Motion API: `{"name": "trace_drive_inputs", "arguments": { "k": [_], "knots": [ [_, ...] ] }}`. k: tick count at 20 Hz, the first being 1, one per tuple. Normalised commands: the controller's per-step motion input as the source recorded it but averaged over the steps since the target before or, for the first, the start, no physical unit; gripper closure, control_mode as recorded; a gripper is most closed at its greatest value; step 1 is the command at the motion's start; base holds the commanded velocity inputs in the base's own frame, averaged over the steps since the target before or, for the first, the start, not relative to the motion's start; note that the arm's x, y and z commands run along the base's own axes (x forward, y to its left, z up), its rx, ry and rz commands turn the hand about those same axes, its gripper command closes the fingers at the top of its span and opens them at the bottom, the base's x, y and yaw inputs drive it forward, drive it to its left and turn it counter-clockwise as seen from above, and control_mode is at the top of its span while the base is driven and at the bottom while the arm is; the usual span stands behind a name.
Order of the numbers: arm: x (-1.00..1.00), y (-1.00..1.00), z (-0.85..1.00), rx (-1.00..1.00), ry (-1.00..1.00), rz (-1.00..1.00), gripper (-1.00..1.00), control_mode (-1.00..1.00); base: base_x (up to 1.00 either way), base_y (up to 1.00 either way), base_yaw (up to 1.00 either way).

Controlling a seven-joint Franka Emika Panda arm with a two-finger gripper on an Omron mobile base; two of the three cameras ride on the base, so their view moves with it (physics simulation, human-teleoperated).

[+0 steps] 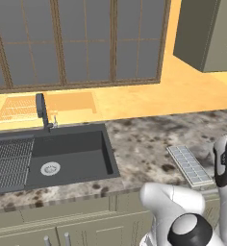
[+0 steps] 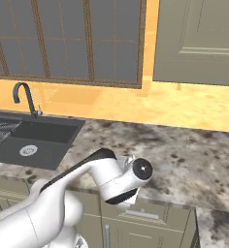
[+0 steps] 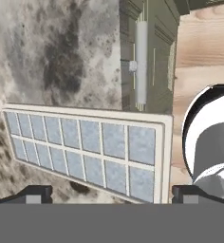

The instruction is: The ice cube tray has been filled with water. Take the tray and place it in the freezer to make ice. Close the freezer door after placing the tray.

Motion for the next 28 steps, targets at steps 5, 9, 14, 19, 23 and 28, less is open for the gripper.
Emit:
{"name": "trace_drive_inputs", "arguments": {
  "k": [5,9,14,19,23,28],
  "knots": [
    [-0.07,-0.04,-0.04,0.15,-0.14,0.0,-1.0,-1.0,0.0,0.0,0.0],
    [-0.05,-0.01,-0.15,0.09,-0.18,0.0,-1.0,-1.0,0.0,0.0,0.0],
    [0.0,0.0,-0.21,0.02,-0.2,0.0,-1.0,-1.0,0.0,0.0,0.0],
    [-0.15,0.0,-0.23,0.0,-0.2,0.0,-1.0,-1.0,0.0,0.0,0.0],
    [-0.16,0.0,-0.26,0.0,-0.2,0.0,-1.0,-1.0,0.0,0.0,0.0],
    [-0.1,0.0,-0.26,0.0,-0.19,0.0,-1.0,-1.0,0.0,0.0,0.0]
  ]
}}
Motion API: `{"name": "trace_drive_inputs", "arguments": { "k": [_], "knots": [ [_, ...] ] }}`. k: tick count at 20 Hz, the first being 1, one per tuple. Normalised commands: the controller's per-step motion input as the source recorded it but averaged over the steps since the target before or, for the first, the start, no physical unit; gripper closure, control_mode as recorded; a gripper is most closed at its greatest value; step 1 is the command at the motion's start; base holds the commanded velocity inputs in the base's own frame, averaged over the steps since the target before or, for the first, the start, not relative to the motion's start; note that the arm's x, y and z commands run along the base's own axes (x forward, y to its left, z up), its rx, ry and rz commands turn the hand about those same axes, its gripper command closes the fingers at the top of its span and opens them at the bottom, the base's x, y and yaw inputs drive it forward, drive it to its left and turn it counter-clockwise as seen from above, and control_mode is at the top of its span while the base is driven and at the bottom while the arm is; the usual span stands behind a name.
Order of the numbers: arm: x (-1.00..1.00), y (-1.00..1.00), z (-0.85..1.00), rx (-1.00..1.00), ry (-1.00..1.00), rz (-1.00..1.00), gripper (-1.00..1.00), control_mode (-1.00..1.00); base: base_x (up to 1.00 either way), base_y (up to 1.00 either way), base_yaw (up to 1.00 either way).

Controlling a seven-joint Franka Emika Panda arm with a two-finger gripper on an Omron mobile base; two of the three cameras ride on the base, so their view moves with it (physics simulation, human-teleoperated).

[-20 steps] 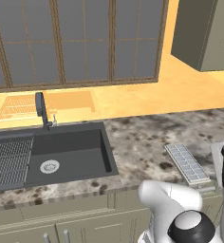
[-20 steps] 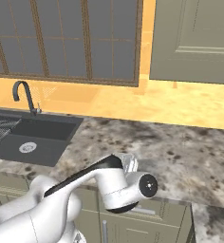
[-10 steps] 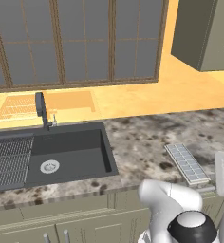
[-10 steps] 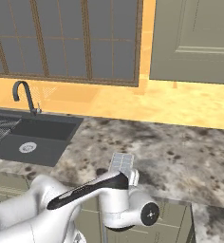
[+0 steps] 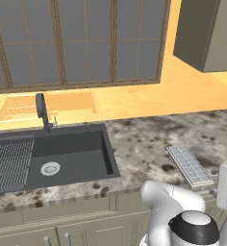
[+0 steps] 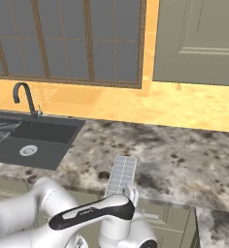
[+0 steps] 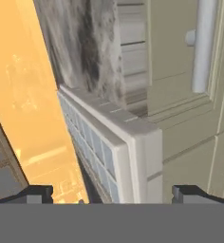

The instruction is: The ice cube tray has been filled with water. Take the tray and place it in the freezer to make ice. Close the freezer door after placing the tray.

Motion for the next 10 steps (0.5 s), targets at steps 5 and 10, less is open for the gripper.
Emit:
{"name": "trace_drive_inputs", "arguments": {
  "k": [5,10],
  "knots": [
    [0.0,0.0,-0.26,0.0,-0.2,0.0,-1.0,-1.0,0.0,0.0,0.0],
    [0.0,0.0,-0.18,0.0,-0.19,0.0,-1.0,-1.0,0.0,0.0,0.0]
  ]
}}
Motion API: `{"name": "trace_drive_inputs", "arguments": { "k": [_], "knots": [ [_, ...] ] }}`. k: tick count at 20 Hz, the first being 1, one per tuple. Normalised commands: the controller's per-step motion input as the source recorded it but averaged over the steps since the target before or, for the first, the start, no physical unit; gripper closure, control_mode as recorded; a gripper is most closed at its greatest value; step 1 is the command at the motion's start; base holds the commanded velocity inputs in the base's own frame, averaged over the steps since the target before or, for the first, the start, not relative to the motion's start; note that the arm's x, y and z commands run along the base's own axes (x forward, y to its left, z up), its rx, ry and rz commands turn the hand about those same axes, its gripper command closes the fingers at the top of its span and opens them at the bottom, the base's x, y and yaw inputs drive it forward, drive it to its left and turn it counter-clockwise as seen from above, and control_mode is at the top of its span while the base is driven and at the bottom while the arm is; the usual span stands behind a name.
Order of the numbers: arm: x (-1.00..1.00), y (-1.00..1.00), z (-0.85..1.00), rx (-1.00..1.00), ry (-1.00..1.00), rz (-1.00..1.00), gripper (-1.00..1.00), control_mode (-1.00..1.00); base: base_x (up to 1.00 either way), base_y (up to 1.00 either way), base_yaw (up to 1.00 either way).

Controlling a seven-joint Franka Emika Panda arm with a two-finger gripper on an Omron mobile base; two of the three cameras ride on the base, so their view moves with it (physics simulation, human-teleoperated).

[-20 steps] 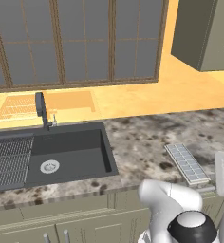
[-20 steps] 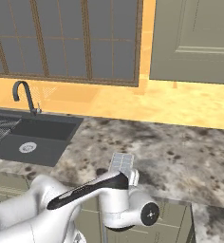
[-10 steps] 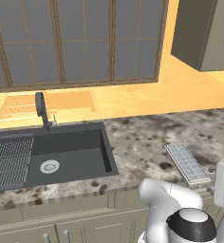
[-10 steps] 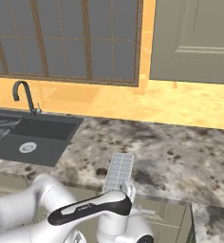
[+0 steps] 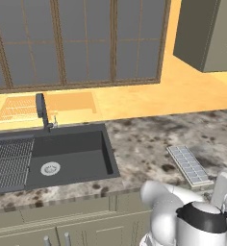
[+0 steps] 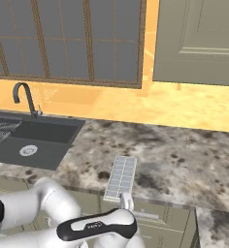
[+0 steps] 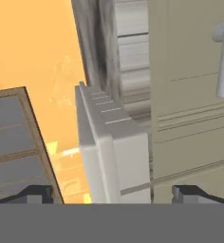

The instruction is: The ice cube tray has been filled with water. Take the tray and place it in the freezer to make ice. Close the freezer door after placing the tray.

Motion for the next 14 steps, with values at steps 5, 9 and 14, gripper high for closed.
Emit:
{"name": "trace_drive_inputs", "arguments": {
  "k": [5,9,14],
  "knots": [
    [0.0,0.0,-0.1,0.0,-0.18,0.0,-1.0,-1.0,0.0,0.0,0.0],
    [0.0,0.0,-0.01,0.0,-0.19,0.0,-1.0,-1.0,0.0,0.0,0.0],
    [0.0,-0.03,0.0,0.0,-0.16,0.0,-1.0,-1.0,0.0,0.0,0.0]
  ]
}}
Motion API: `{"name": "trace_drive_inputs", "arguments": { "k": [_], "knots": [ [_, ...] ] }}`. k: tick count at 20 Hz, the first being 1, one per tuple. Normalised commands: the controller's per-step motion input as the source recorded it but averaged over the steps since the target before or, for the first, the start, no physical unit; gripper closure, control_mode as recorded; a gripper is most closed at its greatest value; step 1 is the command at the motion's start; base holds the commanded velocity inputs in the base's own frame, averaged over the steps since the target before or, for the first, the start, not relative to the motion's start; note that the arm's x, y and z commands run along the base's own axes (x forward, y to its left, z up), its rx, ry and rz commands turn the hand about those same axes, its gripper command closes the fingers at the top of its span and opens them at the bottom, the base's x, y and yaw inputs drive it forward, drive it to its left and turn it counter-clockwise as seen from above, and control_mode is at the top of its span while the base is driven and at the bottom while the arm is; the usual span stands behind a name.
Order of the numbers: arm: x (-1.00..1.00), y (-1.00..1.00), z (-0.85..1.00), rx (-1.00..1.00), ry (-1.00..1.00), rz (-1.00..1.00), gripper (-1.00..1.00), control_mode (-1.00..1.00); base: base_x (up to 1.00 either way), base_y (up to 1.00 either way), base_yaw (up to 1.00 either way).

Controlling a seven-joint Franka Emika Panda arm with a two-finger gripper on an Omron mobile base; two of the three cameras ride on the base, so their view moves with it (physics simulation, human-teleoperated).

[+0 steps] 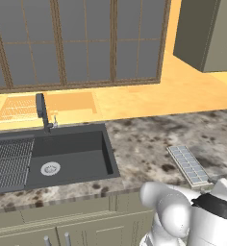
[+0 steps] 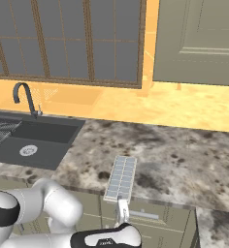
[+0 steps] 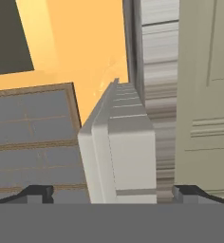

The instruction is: The ice cube tray has been filled with water. Take the tray and place it in the freezer to make ice. Close the freezer door after placing the tray.

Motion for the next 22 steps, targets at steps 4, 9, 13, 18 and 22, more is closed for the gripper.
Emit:
{"name": "trace_drive_inputs", "arguments": {
  "k": [4,9,13,18,22],
  "knots": [
    [0.0,-0.1,0.0,0.0,-0.09,0.0,-1.0,-1.0,0.0,0.0,0.0],
    [0.01,-0.02,0.0,0.0,-0.03,0.0,-1.0,-1.0,0.0,0.0,0.0],
    [0.12,0.0,0.0,0.0,0.01,0.0,-1.0,-1.0,0.0,0.0,0.0],
    [0.2,0.0,0.0,0.0,0.05,0.0,-1.0,-1.0,0.0,0.0,0.0],
    [0.24,0.0,0.0,0.0,0.04,0.0,-1.0,-1.0,0.0,0.0,0.0]
  ]
}}
